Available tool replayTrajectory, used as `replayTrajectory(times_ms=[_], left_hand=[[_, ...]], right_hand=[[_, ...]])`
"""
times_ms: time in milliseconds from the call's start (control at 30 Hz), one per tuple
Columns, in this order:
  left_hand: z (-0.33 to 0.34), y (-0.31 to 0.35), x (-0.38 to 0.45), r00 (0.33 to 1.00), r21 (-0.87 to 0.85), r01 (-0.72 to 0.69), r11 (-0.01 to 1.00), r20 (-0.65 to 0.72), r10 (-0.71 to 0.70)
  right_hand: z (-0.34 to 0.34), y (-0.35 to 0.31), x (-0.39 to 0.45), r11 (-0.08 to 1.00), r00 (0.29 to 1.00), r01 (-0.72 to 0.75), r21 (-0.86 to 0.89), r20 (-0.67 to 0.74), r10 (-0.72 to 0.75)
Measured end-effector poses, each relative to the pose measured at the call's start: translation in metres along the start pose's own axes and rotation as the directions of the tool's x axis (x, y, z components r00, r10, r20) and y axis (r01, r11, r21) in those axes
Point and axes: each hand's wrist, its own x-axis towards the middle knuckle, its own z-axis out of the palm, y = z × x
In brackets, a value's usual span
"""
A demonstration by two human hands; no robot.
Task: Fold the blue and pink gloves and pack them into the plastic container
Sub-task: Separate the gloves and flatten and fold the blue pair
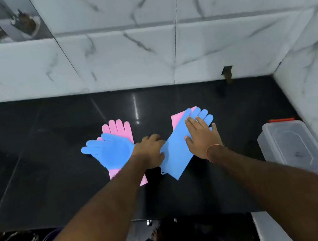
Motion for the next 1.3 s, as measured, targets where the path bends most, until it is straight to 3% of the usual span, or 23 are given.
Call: replayTrajectory(times_ms=[67, 133, 233, 367, 500, 700, 933, 1033, 1167, 1300], left_hand=[[0.011, -0.007, -0.007, 0.996, 0.055, -0.026, 0.998, 0.081, 0.022], [0.027, -0.016, -0.014, 0.998, 0.071, -0.045, 0.996, 0.048, 0.041], [0.038, -0.029, -0.017, 0.999, 0.081, -0.044, 0.996, -0.006, 0.045], [0.048, -0.049, -0.024, 0.998, 0.094, -0.036, 0.995, -0.041, 0.040], [0.057, -0.078, -0.033, 0.994, 0.046, -0.038, 0.998, -0.097, 0.042], [0.059, -0.132, -0.048, 0.990, 0.045, -0.023, 0.999, -0.140, 0.029], [0.052, -0.189, -0.062, 0.986, 0.016, 0.048, 0.999, -0.158, -0.045], [0.047, -0.207, -0.070, 0.988, -0.091, 0.081, 0.993, -0.122, -0.092], [0.042, -0.209, -0.078, 0.971, -0.282, -0.024, 0.959, -0.236, -0.045], [0.033, -0.187, -0.076, 0.973, -0.535, -0.043, 0.844, -0.213, -0.085]], right_hand=[[0.011, 0.001, -0.005, 0.994, 0.991, -0.106, 0.035, 0.088, 0.102], [0.027, 0.005, -0.010, 0.955, 0.964, -0.257, 0.148, 0.111, 0.242], [0.035, 0.001, -0.006, 0.751, 0.869, -0.489, 0.444, 0.165, 0.467], [0.041, -0.008, 0.002, 0.550, 0.801, -0.552, 0.626, 0.214, 0.560], [0.046, -0.022, 0.012, 0.490, 0.809, -0.543, 0.682, 0.267, 0.524], [0.047, -0.055, 0.028, 0.502, 0.898, -0.392, 0.771, 0.203, 0.389], [0.048, -0.117, 0.040, 0.521, 0.938, -0.332, 0.786, 0.216, 0.272], [0.046, -0.146, 0.046, 0.496, 0.946, -0.320, 0.807, 0.242, 0.218], [0.041, -0.194, 0.051, 0.512, 0.960, -0.277, 0.813, 0.259, 0.109], [0.033, -0.242, 0.054, 0.461, 0.978, -0.190, 0.867, 0.211, 0.007]])
